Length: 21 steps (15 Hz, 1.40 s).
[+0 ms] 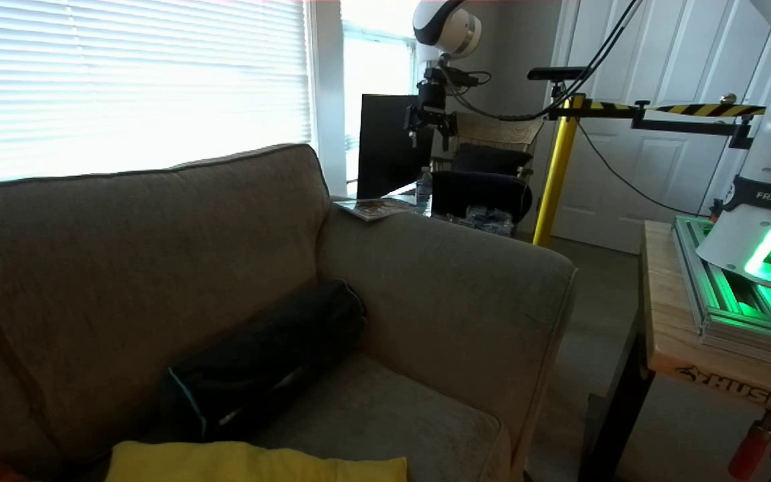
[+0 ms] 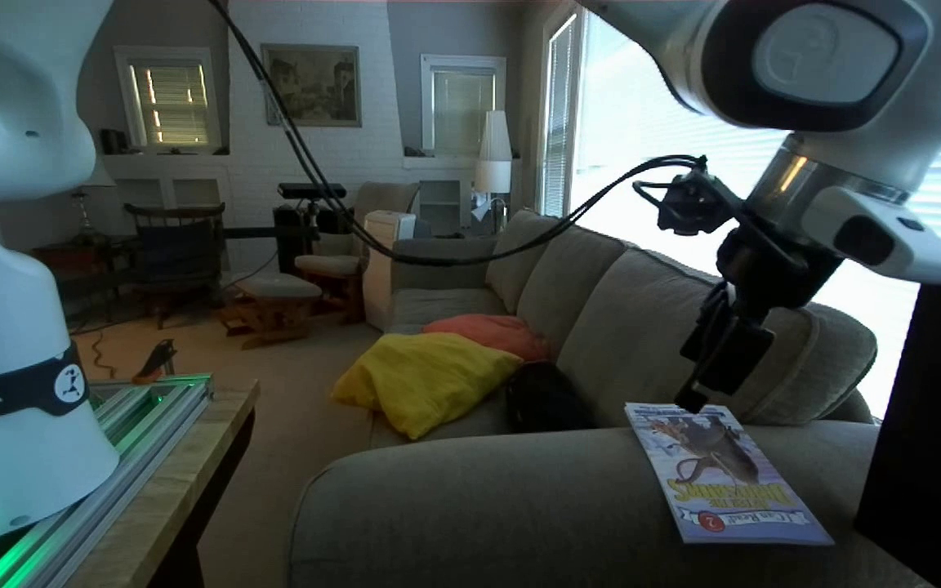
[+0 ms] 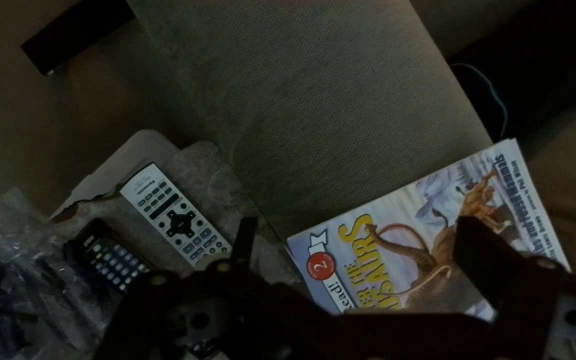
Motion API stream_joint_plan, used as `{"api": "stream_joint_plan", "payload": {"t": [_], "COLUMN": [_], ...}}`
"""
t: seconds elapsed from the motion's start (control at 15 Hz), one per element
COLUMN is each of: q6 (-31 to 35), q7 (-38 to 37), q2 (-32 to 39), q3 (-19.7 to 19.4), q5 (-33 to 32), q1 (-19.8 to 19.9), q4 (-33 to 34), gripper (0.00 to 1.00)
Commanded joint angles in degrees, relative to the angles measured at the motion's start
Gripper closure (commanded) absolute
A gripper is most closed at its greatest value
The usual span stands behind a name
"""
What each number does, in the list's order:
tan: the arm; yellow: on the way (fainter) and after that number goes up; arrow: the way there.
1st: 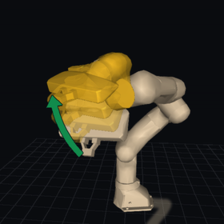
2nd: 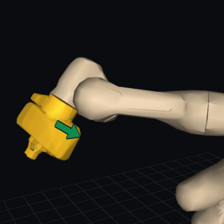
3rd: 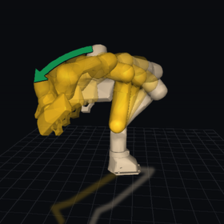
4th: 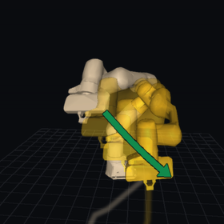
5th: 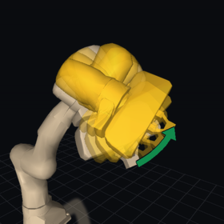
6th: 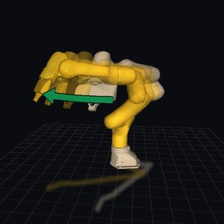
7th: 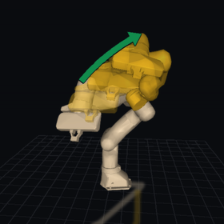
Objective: Put the thing soon the table
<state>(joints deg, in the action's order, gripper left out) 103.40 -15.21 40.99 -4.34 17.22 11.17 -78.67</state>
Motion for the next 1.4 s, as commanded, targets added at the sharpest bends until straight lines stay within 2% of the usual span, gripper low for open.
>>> {"api": "stream_joint_plan", "payload": {"t": [0.0,0.2,0.47,0.8,1.0,1.33], "q6": [-1.49,-3.05,9.07,22.08,24.91,23.40], "q7": [-0.54,-1.34,-2.74,-0.74,3.11,15.50], "q2": [1.43,3.26,3.09,6.54,10.84,18.09], "q3": [-0.34,-0.31,-0.25,2.27,5.23,10.59], "q5": [0.40,0.59,2.91,8.61,12.86,17.08], "q1": [0.50,1.03,0.83,3.35,6.20,12.06], "q4": [2.44,5.67,0.96,-0.93,0.82,4.84], "gripper": [0.00,0.00,0.00,0.00,0.00,0.00]}}
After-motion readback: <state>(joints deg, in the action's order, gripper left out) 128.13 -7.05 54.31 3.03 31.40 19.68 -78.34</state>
